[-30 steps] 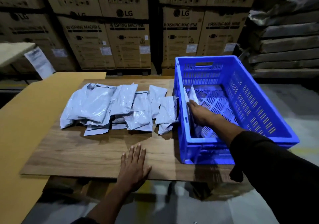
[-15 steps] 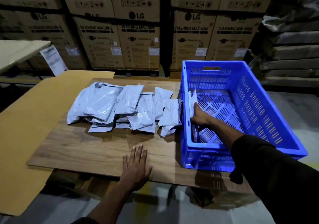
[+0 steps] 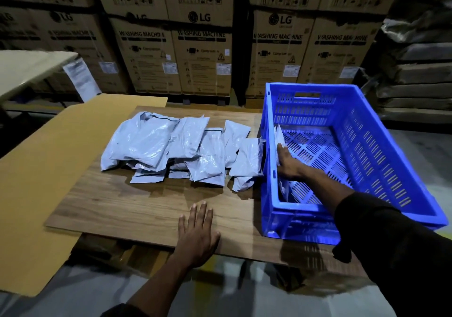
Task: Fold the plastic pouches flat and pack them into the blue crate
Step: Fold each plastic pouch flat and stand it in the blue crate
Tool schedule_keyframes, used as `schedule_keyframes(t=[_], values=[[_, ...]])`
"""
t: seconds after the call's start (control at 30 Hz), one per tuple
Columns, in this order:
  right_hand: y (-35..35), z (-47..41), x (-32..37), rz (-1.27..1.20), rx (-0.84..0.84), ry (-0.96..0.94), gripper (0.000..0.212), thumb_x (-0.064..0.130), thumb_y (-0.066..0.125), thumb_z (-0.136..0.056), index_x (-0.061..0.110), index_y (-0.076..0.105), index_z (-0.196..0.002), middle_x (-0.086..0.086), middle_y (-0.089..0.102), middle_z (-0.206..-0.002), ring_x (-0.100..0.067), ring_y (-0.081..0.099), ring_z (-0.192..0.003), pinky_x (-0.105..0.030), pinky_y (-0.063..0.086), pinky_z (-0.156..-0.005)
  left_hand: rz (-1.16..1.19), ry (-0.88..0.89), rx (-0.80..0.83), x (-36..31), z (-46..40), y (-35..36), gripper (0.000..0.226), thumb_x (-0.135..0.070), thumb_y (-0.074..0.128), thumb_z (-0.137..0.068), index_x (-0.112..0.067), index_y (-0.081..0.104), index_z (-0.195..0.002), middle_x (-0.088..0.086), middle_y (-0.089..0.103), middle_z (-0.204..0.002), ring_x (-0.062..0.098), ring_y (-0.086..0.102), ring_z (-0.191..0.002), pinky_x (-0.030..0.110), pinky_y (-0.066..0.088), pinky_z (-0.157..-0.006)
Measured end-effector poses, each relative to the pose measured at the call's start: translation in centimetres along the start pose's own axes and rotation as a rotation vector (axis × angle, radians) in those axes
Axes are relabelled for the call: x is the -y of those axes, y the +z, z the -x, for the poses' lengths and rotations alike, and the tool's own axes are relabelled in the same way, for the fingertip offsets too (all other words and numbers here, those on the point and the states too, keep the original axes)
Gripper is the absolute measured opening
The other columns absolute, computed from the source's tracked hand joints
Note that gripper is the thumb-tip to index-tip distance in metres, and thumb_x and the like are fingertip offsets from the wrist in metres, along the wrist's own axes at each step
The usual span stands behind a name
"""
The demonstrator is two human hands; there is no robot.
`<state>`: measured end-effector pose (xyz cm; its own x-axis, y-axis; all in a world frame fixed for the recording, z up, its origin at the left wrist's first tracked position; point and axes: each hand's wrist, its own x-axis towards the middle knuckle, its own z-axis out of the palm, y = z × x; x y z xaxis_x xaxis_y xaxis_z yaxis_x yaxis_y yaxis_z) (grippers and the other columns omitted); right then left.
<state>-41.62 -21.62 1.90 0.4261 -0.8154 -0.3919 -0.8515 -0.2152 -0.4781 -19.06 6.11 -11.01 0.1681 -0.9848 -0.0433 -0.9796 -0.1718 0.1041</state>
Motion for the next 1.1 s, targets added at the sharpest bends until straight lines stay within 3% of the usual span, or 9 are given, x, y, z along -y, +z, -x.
schedule_keyframes(t=[0.1, 0.17, 0.23, 0.33, 0.5, 0.73, 0.93, 1.03, 1.1], values=[[-0.4, 0.2, 0.9, -0.296, -0.038, 0.034, 0.075, 0.013, 0.044, -0.095, 0.018, 0.002, -0.158, -0.023, 0.05, -0.139, -0.031, 0.059, -0.105, -0.038, 0.051, -0.077, 0.026, 0.005, -0.011, 0.0, 0.0, -0.1, 0.069, -0.055, 0.042, -0.091, -0.012, 0.048, -0.145, 0.012, 0.043, -0.157, 0.037, 0.041, -0.14, 0.068, 0.046, -0.094], [-1.0, 0.5, 0.8, -0.324, -0.138, 0.048, 0.051, 0.007, 0.038, -0.085, 0.018, 0.045, -0.134, -0.02, 0.064, -0.103, -0.026, 0.056, -0.076, -0.039, 0.045, -0.06, 0.037, 0.015, -0.02, 0.0, 0.1, -0.1, 0.069, -0.055, 0.041, -0.092, -0.012, 0.047, -0.145, 0.013, 0.044, -0.157, 0.038, 0.045, -0.139, 0.067, 0.047, -0.094], [-1.5, 0.0, -0.7, -0.362, -0.205, 0.078, 0.035, 0.007, 0.037, -0.076, 0.013, 0.059, -0.103, -0.022, 0.064, -0.094, -0.03, 0.058, -0.07, -0.047, 0.049, -0.054, 0.037, 0.023, -0.023, 0.1, 0.2, -0.1, 0.069, -0.055, 0.041, -0.092, -0.012, 0.047, -0.145, 0.014, 0.044, -0.156, 0.039, 0.047, -0.138, 0.067, 0.047, -0.093], [-1.7, -0.2, -1.4, -0.34, -0.223, 0.1, 0.039, 0.002, 0.045, -0.076, 0.02, 0.052, -0.109, -0.026, 0.065, -0.089, -0.041, 0.066, -0.07, -0.06, 0.055, -0.061, 0.031, 0.022, -0.019, 0.1, 0.1, -0.1, 0.07, -0.057, 0.041, -0.091, -0.012, 0.048, -0.145, 0.013, 0.044, -0.156, 0.039, 0.049, -0.137, 0.067, 0.048, -0.092], [-2.2, 0.3, 0.0, -0.357, -0.132, 0.134, 0.054, -0.009, 0.051, -0.088, 0.019, 0.032, -0.131, -0.019, 0.06, -0.087, -0.027, 0.061, -0.067, -0.046, 0.055, -0.067, 0.025, 0.021, -0.012, 0.2, 0.0, 0.0, 0.07, -0.057, 0.042, -0.091, -0.013, 0.053, -0.143, 0.013, 0.045, -0.156, 0.039, 0.051, -0.137, 0.066, 0.048, -0.092], [-2.0, 0.2, 1.0, -0.296, -0.114, 0.028, 0.076, -0.01, 0.053, -0.088, 0.019, 0.014, -0.147, -0.026, 0.056, -0.108, -0.035, 0.061, -0.072, -0.043, 0.053, -0.051, 0.008, 0.015, -0.013, 0.2, 0.1, -0.2, 0.069, -0.057, 0.042, -0.09, -0.014, 0.057, -0.141, 0.012, 0.048, -0.154, 0.039, 0.052, -0.136, 0.065, 0.049, -0.092], [0.0, -6.5, -3.9, -0.322, -0.043, -0.061, 0.084, -0.012, 0.06, -0.077, 0.033, 0.031, -0.141, -0.033, 0.055, -0.113, -0.034, 0.06, -0.078, -0.047, 0.054, -0.05, -0.001, 0.016, -0.024, 0.1, 0.1, -0.3, 0.068, -0.058, 0.043, -0.089, -0.014, 0.058, -0.14, 0.012, 0.049, -0.154, 0.038, 0.052, -0.136, 0.064, 0.05, -0.091], [1.0, -12.3, -7.8, -0.241, -0.098, -0.153, 0.064, -0.003, 0.065, -0.065, 0.026, 0.046, -0.119, -0.036, 0.053, -0.104, -0.037, 0.064, -0.073, -0.066, 0.051, -0.047, -0.003, 0.009, -0.015, 0.0, 0.1, -0.5, 0.068, -0.058, 0.044, -0.088, -0.015, 0.058, -0.139, 0.012, 0.049, -0.154, 0.037, 0.052, -0.136, 0.064, 0.05, -0.091], [1.6, -12.7, -7.9, -0.143, -0.129, -0.103, 0.061, 0.008, 0.066, -0.062, 0.025, 0.045, -0.116, -0.03, 0.051, -0.112, -0.043, 0.062, -0.101, -0.063, 0.054, -0.075, -0.005, 0.007, -0.002, 0.0, 0.1, -0.6, 0.069, -0.059, 0.045, -0.089, -0.016, 0.056, -0.141, 0.011, 0.047, -0.155, 0.036, 0.051, -0.137, 0.063, 0.05, -0.092]])
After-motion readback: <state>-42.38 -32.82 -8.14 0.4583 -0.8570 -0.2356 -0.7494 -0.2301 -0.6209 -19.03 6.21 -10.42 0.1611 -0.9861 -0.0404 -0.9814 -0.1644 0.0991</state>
